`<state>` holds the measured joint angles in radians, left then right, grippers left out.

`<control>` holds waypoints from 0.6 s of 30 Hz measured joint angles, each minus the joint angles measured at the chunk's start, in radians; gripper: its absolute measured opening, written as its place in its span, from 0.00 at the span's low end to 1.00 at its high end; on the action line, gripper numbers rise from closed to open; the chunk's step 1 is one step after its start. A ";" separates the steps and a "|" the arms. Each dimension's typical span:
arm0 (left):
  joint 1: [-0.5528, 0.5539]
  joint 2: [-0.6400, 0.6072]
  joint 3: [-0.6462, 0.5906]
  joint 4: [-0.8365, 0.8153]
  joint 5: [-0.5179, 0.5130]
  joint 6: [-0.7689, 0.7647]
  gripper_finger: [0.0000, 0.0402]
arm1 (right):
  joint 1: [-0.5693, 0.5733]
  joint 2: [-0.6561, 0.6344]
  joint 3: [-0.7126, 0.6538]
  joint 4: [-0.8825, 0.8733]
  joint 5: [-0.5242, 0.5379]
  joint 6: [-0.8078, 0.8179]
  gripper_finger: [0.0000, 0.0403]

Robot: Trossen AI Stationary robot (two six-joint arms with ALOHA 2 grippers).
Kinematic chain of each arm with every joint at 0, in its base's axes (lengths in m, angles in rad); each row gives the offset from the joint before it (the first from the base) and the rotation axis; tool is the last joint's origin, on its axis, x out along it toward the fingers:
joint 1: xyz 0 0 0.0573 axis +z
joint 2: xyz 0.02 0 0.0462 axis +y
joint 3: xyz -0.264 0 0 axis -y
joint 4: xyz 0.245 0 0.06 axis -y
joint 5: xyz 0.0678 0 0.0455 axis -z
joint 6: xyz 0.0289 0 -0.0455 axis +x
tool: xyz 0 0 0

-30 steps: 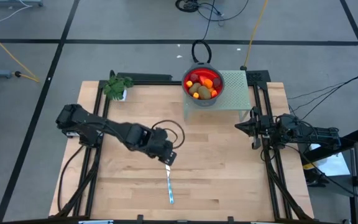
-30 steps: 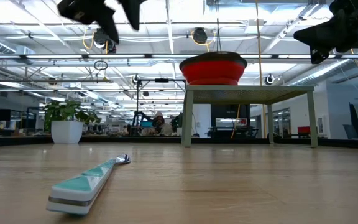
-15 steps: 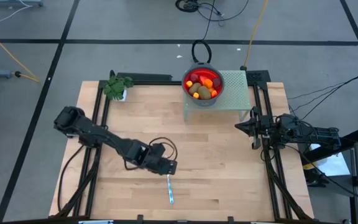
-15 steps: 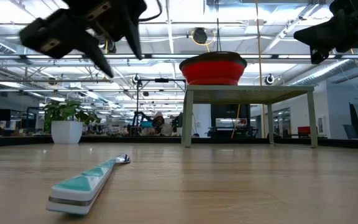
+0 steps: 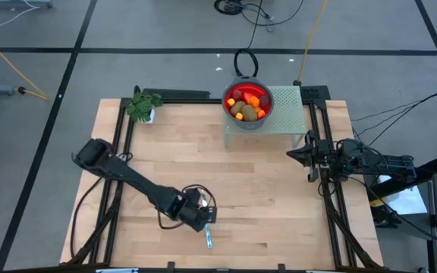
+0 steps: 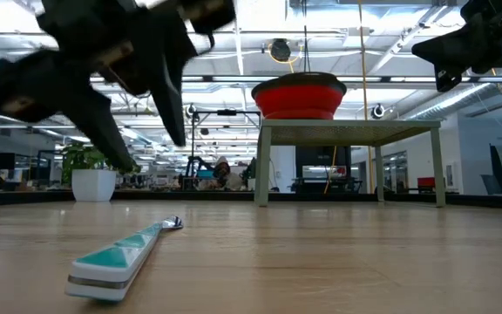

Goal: Pick & Place Fruit
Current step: Put the white table knife on the shelf

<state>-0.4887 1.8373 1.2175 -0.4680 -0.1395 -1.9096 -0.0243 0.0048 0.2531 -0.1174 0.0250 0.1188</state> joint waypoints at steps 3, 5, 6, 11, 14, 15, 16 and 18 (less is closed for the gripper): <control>0.008 0.043 0.000 0.027 0.006 -0.028 0.44 | 0.000 0.000 0.000 0.000 0.000 0.000 0.00; 0.016 0.064 0.000 0.027 0.023 -0.039 0.44 | 0.000 0.000 0.000 0.000 0.000 0.000 0.00; 0.021 0.073 0.000 0.025 0.035 -0.047 0.44 | 0.000 0.000 0.000 0.000 0.000 0.000 0.00; 0.043 0.084 0.001 0.025 0.033 -0.097 0.44 | 0.000 0.000 0.000 0.000 0.000 -0.039 0.00; 0.057 0.092 0.001 0.019 0.034 -0.089 0.44 | 0.000 0.000 0.000 0.000 0.000 -0.057 0.00; 0.063 0.099 0.001 0.030 0.045 -0.089 0.44 | 0.000 0.000 0.000 -0.002 0.000 -0.059 0.00; 0.067 0.104 0.002 0.036 0.058 -0.087 0.44 | 0.000 0.000 0.000 -0.003 0.000 -0.059 0.00; 0.071 0.111 0.002 0.040 0.072 -0.083 0.44 | 0.000 0.000 0.000 -0.002 0.000 -0.059 0.00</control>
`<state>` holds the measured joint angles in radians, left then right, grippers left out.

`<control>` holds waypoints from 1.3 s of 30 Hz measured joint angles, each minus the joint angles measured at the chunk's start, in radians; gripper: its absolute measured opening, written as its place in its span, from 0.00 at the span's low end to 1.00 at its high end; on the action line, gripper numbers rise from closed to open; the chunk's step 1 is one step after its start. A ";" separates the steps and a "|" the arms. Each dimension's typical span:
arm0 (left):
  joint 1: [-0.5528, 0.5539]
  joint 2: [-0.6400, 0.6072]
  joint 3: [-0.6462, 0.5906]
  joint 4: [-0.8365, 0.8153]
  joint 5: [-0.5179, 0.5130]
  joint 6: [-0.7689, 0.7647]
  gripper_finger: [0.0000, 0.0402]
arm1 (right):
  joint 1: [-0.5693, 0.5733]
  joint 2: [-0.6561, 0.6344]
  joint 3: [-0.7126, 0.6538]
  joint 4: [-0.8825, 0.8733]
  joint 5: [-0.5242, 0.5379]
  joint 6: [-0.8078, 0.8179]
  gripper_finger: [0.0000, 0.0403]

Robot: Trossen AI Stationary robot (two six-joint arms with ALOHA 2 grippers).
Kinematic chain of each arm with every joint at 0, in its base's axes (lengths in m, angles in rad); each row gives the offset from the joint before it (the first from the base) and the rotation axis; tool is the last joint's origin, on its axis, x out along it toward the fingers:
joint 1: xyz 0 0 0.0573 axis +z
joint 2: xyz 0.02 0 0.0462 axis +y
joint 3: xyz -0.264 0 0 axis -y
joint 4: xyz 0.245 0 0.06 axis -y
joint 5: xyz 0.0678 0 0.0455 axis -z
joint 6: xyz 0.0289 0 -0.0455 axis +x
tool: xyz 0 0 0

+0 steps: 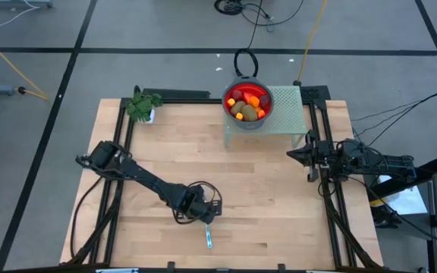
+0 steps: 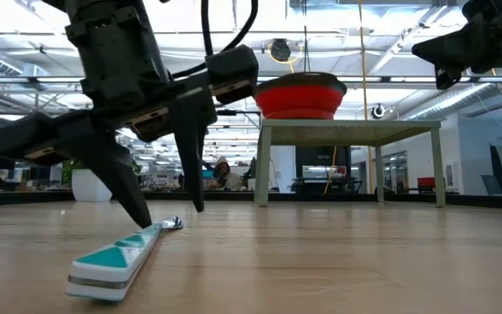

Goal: Pick & Place Fruit
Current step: Put the white table knife on the shelf

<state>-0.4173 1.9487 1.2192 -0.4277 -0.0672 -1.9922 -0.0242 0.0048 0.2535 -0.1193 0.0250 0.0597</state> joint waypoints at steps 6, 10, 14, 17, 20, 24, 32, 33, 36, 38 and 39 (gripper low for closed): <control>0.009 0.015 0.003 -0.001 0.031 0.006 0.44 | 0.000 0.002 0.000 -0.004 0.000 -0.001 0.00; 0.011 0.020 0.004 -0.040 0.075 0.006 0.44 | 0.000 0.002 0.000 -0.003 0.000 -0.001 0.00; 0.010 0.022 0.004 -0.075 0.083 0.007 0.44 | 0.000 0.002 0.000 -0.002 0.000 -0.001 0.00; 0.010 0.022 0.005 -0.092 0.087 0.007 0.44 | 0.000 0.002 0.000 -0.003 0.000 -0.001 0.00; 0.010 0.024 0.005 -0.109 0.092 0.008 0.41 | 0.000 0.002 0.000 -0.003 0.000 -0.001 0.00; 0.009 0.025 0.004 -0.121 0.093 0.027 0.31 | 0.000 0.002 0.000 -0.003 0.000 -0.001 0.00; 0.009 0.026 0.002 -0.143 0.098 0.079 0.07 | 0.000 0.002 0.000 -0.002 0.000 0.000 0.00; 0.009 0.026 0.001 -0.144 0.097 0.080 0.04 | 0.000 0.002 0.000 -0.002 0.000 0.000 0.00; 0.009 0.026 0.001 -0.144 0.092 0.080 0.02 | 0.000 0.002 0.000 -0.002 0.000 0.000 0.00; 0.009 0.026 0.001 -0.144 0.090 0.080 0.04 | 0.000 0.002 0.000 -0.002 0.000 0.000 0.00; 0.009 0.026 0.001 -0.144 0.089 0.080 0.05 | 0.000 0.002 0.000 -0.002 0.000 0.000 0.00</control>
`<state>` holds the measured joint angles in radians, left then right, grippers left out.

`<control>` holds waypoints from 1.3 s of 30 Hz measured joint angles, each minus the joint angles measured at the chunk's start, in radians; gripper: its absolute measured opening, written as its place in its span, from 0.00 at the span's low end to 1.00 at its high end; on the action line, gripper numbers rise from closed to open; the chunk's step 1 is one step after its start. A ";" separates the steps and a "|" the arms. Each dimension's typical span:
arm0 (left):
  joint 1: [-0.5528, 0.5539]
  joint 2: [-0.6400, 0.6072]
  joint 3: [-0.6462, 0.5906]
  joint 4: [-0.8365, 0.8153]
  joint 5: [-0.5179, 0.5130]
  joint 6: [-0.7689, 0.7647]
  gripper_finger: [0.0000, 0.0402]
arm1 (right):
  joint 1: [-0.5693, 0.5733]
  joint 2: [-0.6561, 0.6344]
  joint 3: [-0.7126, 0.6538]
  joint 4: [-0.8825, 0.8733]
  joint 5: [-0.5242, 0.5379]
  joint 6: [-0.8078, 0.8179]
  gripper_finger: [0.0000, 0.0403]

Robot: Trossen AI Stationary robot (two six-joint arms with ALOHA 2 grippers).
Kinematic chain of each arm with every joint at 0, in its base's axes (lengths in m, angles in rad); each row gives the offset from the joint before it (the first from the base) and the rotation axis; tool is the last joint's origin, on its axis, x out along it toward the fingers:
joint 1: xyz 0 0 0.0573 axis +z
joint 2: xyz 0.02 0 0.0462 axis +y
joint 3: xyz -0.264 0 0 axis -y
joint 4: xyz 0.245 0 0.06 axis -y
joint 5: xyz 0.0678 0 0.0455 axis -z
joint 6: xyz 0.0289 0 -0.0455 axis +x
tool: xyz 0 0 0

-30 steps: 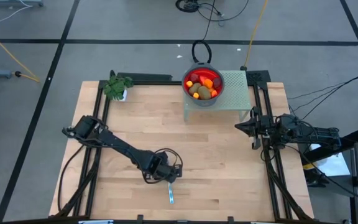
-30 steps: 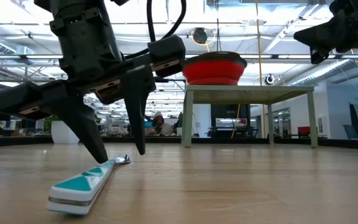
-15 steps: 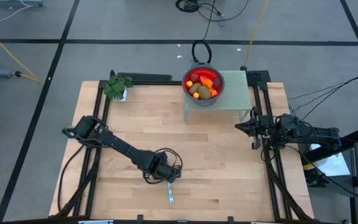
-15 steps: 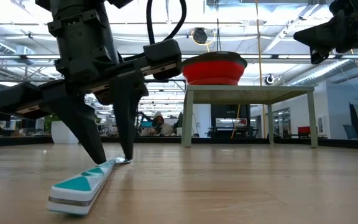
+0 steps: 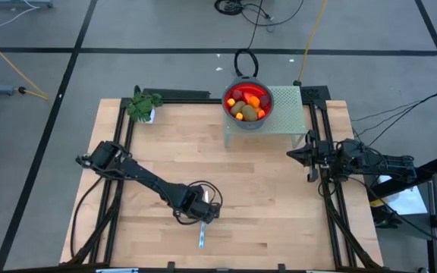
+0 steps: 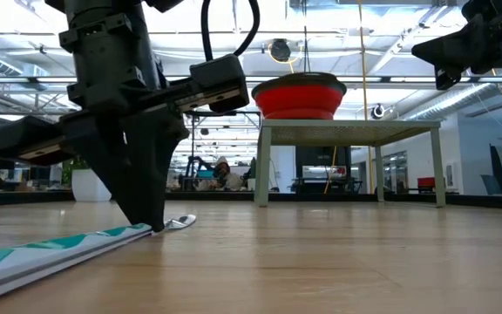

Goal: Pick & Place Fruit
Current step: Put the white table knife on the shelf

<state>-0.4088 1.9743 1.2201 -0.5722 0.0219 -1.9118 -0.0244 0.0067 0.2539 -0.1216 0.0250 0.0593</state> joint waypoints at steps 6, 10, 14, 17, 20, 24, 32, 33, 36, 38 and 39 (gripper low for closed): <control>-0.001 -0.010 -0.001 -0.001 -0.042 0.028 0.01 | 0.000 0.000 0.000 0.000 0.000 0.000 0.00; 0.000 -0.030 -0.005 -0.018 -0.121 0.033 0.02 | 0.000 0.000 0.000 0.001 0.000 0.001 0.00; 0.002 -0.039 -0.006 -0.020 -0.167 0.044 0.01 | 0.000 0.000 0.000 0.002 0.000 0.007 0.00; 0.002 -0.040 -0.006 -0.013 -0.169 0.048 0.01 | 0.000 0.000 0.000 0.003 0.000 0.007 0.00; 0.002 -0.041 -0.006 -0.008 -0.172 0.050 0.00 | 0.000 0.000 0.000 0.005 0.000 0.007 0.00; 0.002 -0.043 -0.006 -0.005 -0.182 0.051 0.01 | 0.000 0.000 0.000 0.005 0.000 0.007 0.00; 0.005 -0.044 -0.003 -0.003 -0.208 0.060 0.01 | 0.000 0.000 0.000 0.005 0.000 0.007 0.00; 0.006 -0.044 -0.003 -0.004 -0.209 0.070 0.01 | 0.000 0.000 0.000 0.005 0.000 0.007 0.00; 0.012 -0.045 -0.003 -0.008 -0.216 0.091 0.00 | 0.000 0.000 0.000 0.005 0.000 0.007 0.00; 0.020 -0.045 -0.003 -0.010 -0.216 0.104 0.00 | 0.000 0.000 0.000 0.005 0.000 0.007 0.00; 0.024 -0.045 -0.003 -0.010 -0.216 0.112 0.00 | 0.000 0.000 0.000 0.005 0.000 0.007 0.00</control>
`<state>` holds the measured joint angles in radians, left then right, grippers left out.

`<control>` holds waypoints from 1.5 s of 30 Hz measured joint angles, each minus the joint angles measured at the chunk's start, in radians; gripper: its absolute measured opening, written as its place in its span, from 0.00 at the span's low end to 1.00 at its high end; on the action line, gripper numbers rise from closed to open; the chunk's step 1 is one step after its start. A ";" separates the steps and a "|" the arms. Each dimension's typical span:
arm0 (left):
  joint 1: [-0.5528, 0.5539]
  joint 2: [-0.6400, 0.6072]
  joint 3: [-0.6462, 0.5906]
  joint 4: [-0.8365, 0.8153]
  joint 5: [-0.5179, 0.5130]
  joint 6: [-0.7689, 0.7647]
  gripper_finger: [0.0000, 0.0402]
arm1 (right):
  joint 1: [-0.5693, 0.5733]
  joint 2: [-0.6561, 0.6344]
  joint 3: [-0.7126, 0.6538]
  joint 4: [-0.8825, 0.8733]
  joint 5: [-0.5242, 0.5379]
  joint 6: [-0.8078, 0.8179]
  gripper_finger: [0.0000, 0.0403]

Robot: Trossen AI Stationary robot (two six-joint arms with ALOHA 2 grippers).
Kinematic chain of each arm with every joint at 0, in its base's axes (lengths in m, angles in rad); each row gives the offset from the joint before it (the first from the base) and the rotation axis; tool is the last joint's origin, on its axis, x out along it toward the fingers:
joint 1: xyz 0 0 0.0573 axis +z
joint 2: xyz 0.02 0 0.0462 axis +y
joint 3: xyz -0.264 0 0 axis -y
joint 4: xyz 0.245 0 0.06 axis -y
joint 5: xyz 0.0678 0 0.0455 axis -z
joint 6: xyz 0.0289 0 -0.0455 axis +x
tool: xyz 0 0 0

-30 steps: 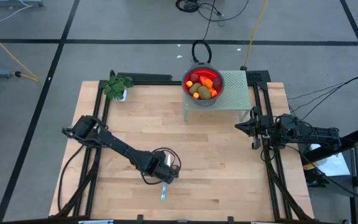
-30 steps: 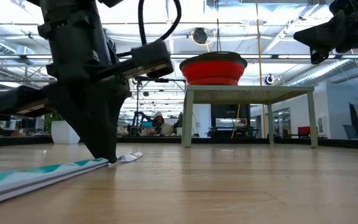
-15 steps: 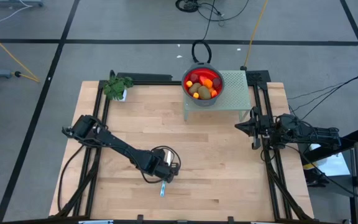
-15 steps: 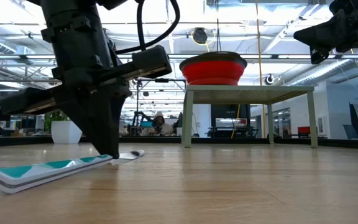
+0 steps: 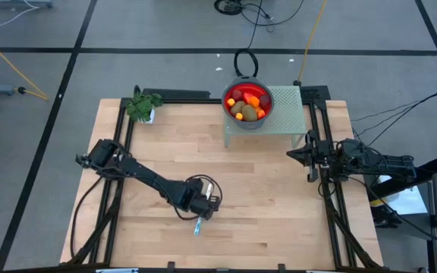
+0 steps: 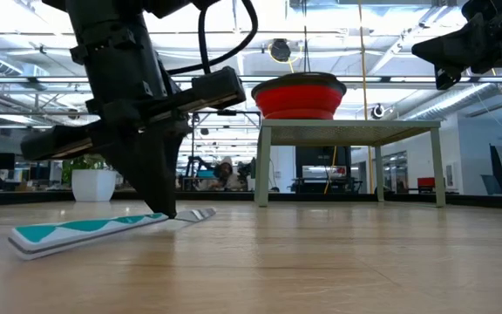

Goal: Pick & Place Fruit
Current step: Put the white table knife on the shelf

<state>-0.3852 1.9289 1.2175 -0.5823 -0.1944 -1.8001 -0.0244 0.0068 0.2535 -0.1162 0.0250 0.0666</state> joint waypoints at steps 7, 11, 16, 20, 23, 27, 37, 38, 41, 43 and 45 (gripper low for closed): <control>0.022 0.000 0.001 0.001 0.000 0.040 0.00 | 0.000 0.000 0.000 0.000 0.000 0.000 0.00; 0.027 0.000 0.001 0.007 0.000 0.048 0.00 | 0.000 0.000 0.000 0.000 0.000 0.000 0.00; 0.027 0.000 0.002 0.009 0.000 0.052 0.00 | 0.000 0.000 0.000 0.000 0.000 0.000 0.00; 0.026 0.000 0.021 0.009 0.000 0.060 0.00 | 0.000 0.000 0.000 0.000 0.000 0.000 0.00; 0.027 0.000 0.040 0.009 -0.010 0.079 0.00 | 0.000 0.000 0.000 0.000 0.000 0.000 0.00; 0.030 -0.001 0.064 0.007 -0.027 0.104 0.00 | 0.000 0.000 0.000 0.001 0.000 0.000 0.00; 0.049 -0.002 0.069 0.001 -0.042 0.126 0.00 | 0.000 0.000 0.000 0.000 0.000 0.000 0.00; 0.050 -0.005 0.069 0.000 -0.042 0.128 0.00 | 0.000 0.000 0.000 0.000 0.000 0.000 0.00; 0.054 -0.014 0.069 0.003 -0.043 0.140 0.00 | 0.000 0.000 0.000 0.001 0.000 0.000 0.00; 0.058 -0.022 0.070 -0.005 -0.044 0.143 0.00 | 0.000 0.000 0.000 0.000 0.000 0.000 0.00; 0.062 -0.031 0.070 -0.007 -0.055 0.150 0.00 | 0.000 0.000 0.000 0.000 0.000 0.000 0.00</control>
<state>-0.3228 1.8981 1.2872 -0.5889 -0.2491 -1.6501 -0.0243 0.0067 0.2531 -0.1158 0.0250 0.0669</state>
